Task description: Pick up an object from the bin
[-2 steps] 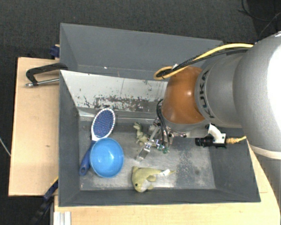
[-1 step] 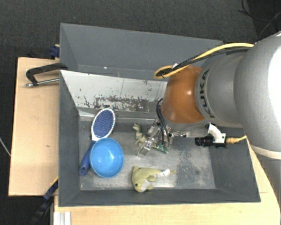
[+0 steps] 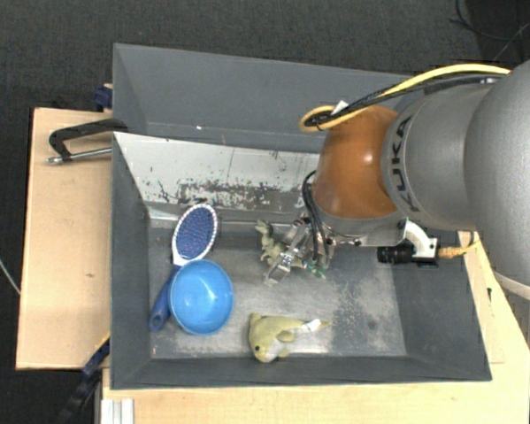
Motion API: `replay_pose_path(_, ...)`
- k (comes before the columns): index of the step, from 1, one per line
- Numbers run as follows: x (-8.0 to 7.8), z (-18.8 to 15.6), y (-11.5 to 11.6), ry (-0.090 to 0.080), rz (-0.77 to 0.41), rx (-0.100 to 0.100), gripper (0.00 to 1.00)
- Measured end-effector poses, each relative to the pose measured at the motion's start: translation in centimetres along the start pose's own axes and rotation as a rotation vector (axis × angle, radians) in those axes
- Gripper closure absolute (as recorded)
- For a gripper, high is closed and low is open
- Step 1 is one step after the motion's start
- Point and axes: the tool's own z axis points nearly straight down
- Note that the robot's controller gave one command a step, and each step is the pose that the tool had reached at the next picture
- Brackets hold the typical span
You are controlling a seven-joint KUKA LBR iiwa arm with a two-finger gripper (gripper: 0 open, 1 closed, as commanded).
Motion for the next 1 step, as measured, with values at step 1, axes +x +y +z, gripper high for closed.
replay_pose_path(1, -0.24, -8.81, 0.22, -0.004, -0.002, -0.002, 1.0)
